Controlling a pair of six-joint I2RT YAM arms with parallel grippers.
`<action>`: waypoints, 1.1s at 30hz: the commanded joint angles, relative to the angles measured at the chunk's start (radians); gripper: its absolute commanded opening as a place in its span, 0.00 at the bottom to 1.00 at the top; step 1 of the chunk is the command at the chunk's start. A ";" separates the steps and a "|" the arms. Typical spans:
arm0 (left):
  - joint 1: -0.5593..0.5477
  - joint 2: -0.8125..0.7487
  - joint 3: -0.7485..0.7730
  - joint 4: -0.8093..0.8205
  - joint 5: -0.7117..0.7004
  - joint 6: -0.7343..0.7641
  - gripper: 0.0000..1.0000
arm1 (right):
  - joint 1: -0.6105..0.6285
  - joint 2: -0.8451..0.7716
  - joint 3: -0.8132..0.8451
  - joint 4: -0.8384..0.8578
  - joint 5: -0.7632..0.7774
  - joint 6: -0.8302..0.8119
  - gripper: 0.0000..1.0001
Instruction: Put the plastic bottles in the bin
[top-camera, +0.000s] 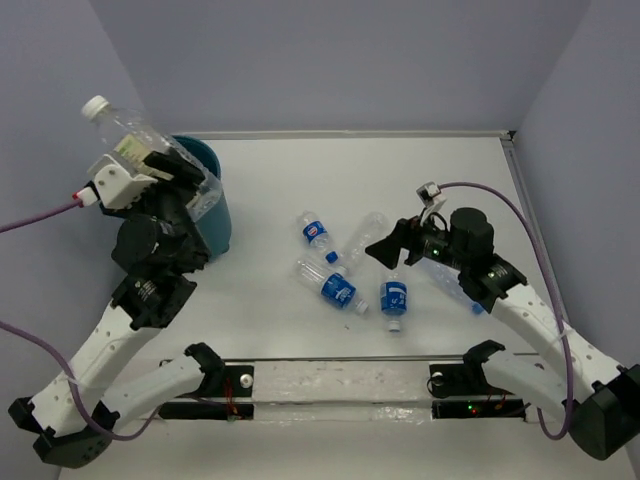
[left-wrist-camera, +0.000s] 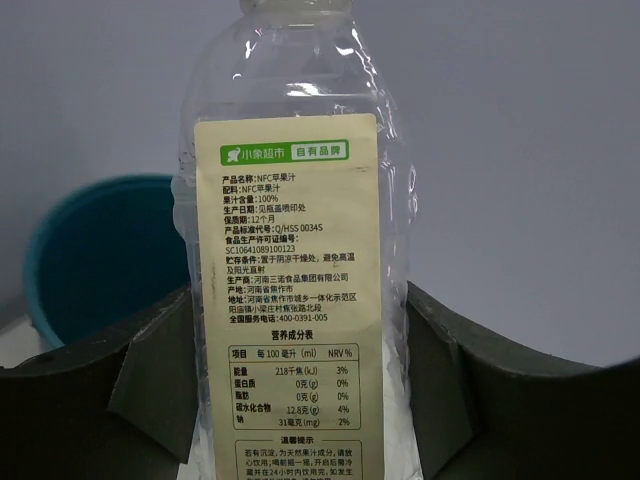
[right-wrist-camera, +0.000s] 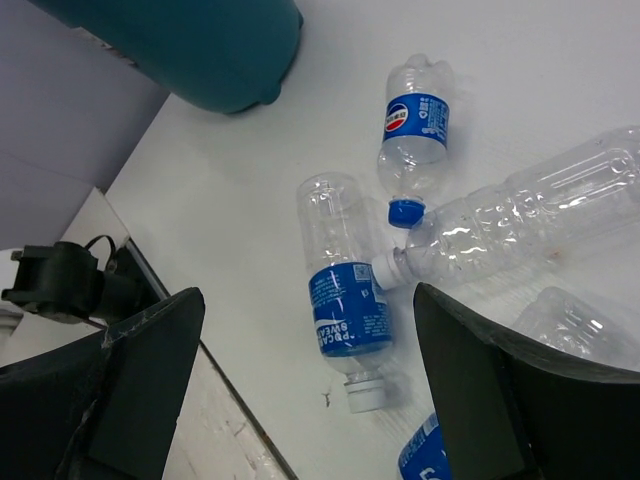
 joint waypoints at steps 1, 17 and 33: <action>0.271 0.087 0.043 0.309 0.098 0.189 0.46 | 0.072 0.069 0.076 0.111 0.027 0.002 0.90; 0.651 0.406 0.042 0.437 0.240 0.298 0.47 | 0.203 0.274 0.226 0.162 0.128 -0.072 0.90; 0.651 0.301 -0.218 0.510 0.212 0.240 0.98 | 0.223 0.793 0.567 -0.008 0.370 -0.268 0.99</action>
